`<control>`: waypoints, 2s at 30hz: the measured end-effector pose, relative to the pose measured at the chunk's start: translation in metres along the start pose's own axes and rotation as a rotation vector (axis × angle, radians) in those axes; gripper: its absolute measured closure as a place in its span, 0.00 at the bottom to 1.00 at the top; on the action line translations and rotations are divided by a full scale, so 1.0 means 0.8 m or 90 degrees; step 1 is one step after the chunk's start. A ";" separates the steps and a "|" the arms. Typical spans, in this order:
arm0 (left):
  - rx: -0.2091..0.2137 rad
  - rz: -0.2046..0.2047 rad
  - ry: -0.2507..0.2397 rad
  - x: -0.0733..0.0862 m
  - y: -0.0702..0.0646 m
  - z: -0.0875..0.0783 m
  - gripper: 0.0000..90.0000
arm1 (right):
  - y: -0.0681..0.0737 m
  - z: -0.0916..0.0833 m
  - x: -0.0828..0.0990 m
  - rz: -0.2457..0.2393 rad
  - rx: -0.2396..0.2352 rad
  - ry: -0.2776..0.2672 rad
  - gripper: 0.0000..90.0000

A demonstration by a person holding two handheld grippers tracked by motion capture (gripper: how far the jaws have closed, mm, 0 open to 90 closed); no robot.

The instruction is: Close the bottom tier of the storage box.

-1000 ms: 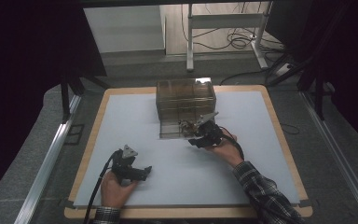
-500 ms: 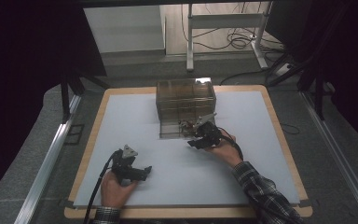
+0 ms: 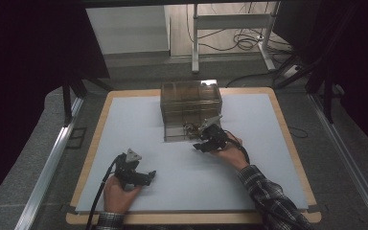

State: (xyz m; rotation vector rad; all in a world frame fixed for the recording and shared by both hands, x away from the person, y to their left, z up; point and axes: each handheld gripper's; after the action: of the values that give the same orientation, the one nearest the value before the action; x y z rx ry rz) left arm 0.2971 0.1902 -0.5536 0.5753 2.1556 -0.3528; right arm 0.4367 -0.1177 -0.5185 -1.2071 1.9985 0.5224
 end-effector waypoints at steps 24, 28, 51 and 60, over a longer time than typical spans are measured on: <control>0.000 0.000 0.001 0.000 0.000 0.000 0.00 | -0.011 0.010 -0.008 0.010 0.011 -0.005 0.53; 0.001 0.000 0.001 0.000 0.000 0.000 0.00 | -0.014 0.012 -0.010 0.008 0.015 -0.008 0.53; 0.000 0.000 0.000 0.000 0.000 0.000 0.00 | -0.029 0.024 -0.022 0.012 0.026 -0.021 0.53; 0.000 0.000 0.000 0.000 0.000 0.000 0.00 | -0.035 0.027 -0.027 0.020 0.034 -0.015 0.53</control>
State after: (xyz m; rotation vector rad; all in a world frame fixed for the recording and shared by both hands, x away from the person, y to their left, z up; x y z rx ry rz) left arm 0.2971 0.1902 -0.5536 0.5750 2.1557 -0.3534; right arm 0.4758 -0.1040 -0.5156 -1.1339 2.0011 0.4930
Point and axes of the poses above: each handheld gripper's, and its own axes: z roughly forward along the jaws, x roughly out of its underside, y roughly to its left, and after that the axes turned 10 degrees about -y, right-handed
